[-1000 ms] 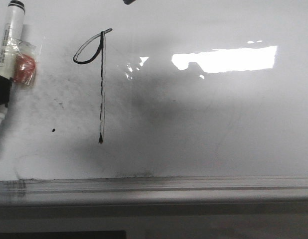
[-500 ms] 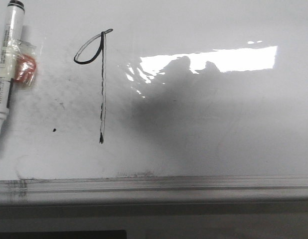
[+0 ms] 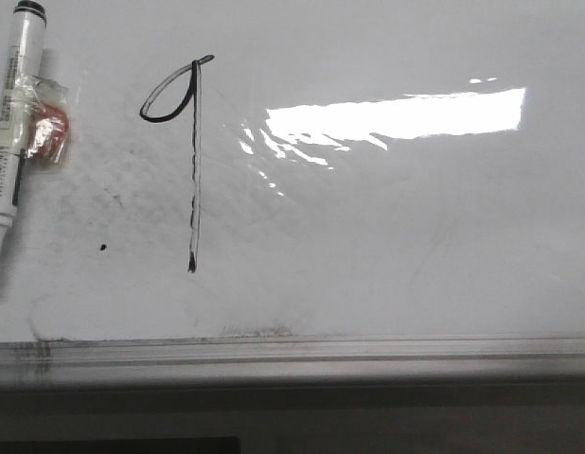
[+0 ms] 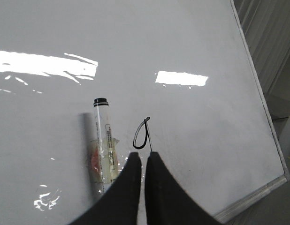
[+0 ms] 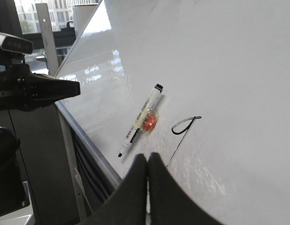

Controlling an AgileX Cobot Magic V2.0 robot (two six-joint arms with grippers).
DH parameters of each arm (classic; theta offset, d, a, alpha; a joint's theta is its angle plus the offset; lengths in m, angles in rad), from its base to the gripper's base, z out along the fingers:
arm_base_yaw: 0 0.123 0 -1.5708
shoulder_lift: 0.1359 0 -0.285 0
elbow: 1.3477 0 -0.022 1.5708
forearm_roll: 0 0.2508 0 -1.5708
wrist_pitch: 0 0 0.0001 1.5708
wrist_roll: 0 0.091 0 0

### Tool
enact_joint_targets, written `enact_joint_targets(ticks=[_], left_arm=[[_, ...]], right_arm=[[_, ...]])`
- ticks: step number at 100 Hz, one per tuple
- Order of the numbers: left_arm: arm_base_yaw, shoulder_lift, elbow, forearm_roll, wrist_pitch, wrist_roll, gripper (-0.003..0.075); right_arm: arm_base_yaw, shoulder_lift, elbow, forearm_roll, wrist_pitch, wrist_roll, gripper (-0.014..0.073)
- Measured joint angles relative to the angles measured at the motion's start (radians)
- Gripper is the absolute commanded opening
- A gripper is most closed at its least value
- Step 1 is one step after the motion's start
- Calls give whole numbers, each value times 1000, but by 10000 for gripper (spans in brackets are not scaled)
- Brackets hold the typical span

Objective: Write number 9 on whiteboard

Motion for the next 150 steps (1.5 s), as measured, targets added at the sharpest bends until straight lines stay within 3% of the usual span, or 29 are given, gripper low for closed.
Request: enact_joint_targets(ticks=[27, 65, 78, 90, 109, 123, 150], left_arm=[[0, -37, 35, -2, 0, 0, -20], [0, -37, 50, 1, -2, 0, -20], [16, -37, 87, 103, -2, 0, -20], [124, -37, 135, 186, -2, 0, -20], [432, -82, 166, 215, 8, 0, -20], [601, -84, 166, 216, 30, -7, -20], [657, -84, 166, 270, 217, -9, -20]], right_arm=[[0, -237, 136, 0, -14, 0, -63], [0, -254, 141, 0, -14, -2, -63], [0, -254, 141, 0, -14, -2, -63], [0, -254, 141, 0, -14, -2, -63], [0, -254, 141, 0, -14, -2, -63], [0, -254, 141, 0, -20, -2, -63], [0, -254, 141, 0, -20, -2, -63]])
